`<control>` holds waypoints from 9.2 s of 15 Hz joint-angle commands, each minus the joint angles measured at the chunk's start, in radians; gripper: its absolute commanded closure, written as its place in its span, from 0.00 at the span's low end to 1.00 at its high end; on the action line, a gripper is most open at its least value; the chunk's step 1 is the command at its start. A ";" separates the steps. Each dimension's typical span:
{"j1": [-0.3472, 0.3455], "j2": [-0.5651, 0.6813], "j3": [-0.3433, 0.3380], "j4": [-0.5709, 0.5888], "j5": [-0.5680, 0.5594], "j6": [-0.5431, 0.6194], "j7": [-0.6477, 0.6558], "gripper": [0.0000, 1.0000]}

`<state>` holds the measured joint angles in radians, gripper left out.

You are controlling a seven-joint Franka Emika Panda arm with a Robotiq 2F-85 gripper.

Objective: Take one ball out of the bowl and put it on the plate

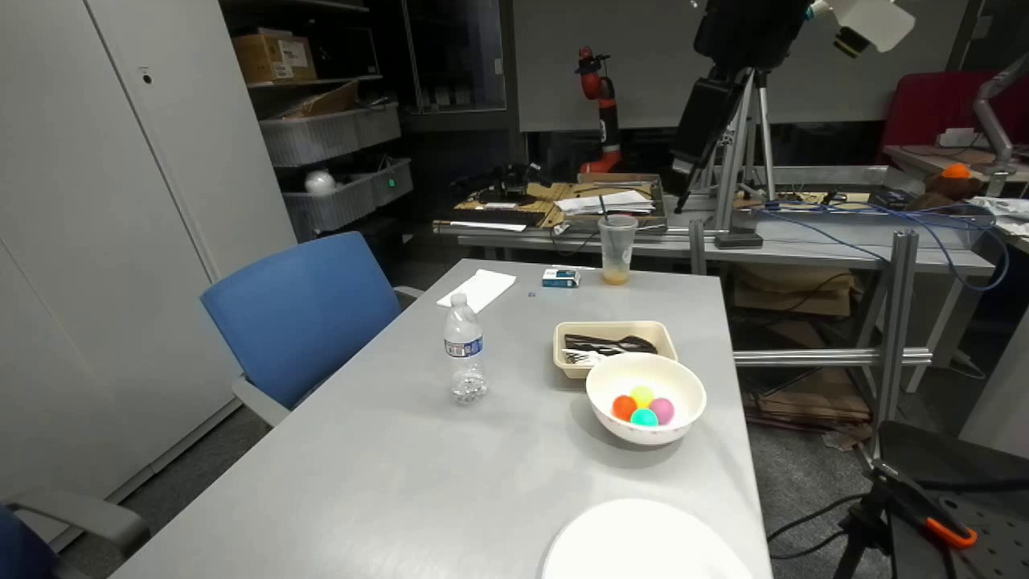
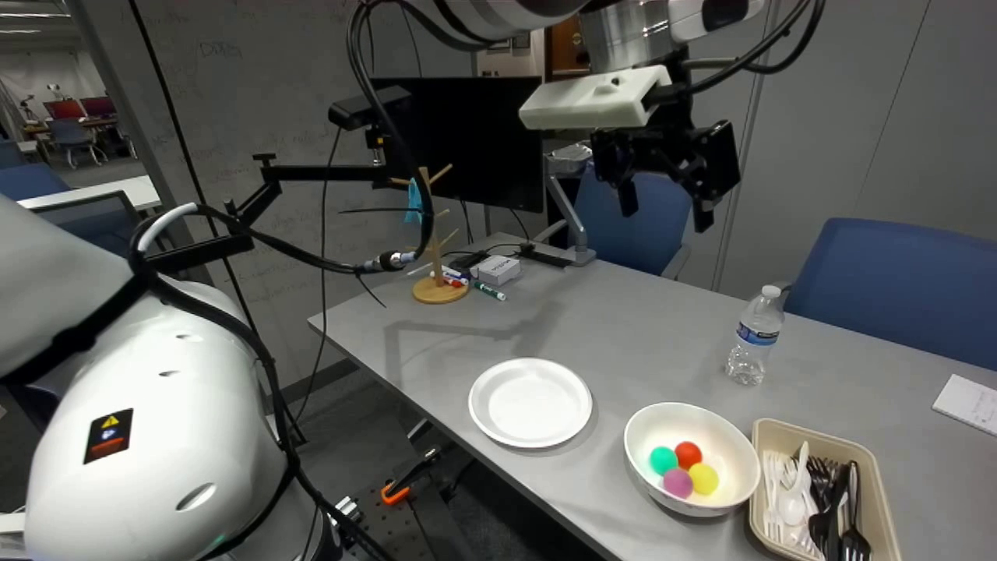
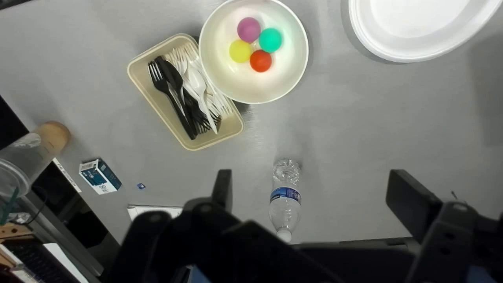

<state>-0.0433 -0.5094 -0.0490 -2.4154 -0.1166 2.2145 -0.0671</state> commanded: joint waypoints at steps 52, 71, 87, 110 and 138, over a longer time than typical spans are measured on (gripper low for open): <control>-0.119 0.777 -0.051 0.143 0.325 0.251 -0.214 0.00; -0.114 0.929 -0.029 0.176 0.199 0.474 -0.178 0.00; -0.123 0.931 -0.013 0.162 0.194 0.473 -0.190 0.00; -0.166 0.964 0.029 0.164 0.194 0.481 -0.244 1.00; -0.146 0.928 0.006 0.162 0.094 0.419 -0.274 0.00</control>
<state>-0.1837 0.4322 -0.0451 -2.2527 0.0031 2.6757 -0.3363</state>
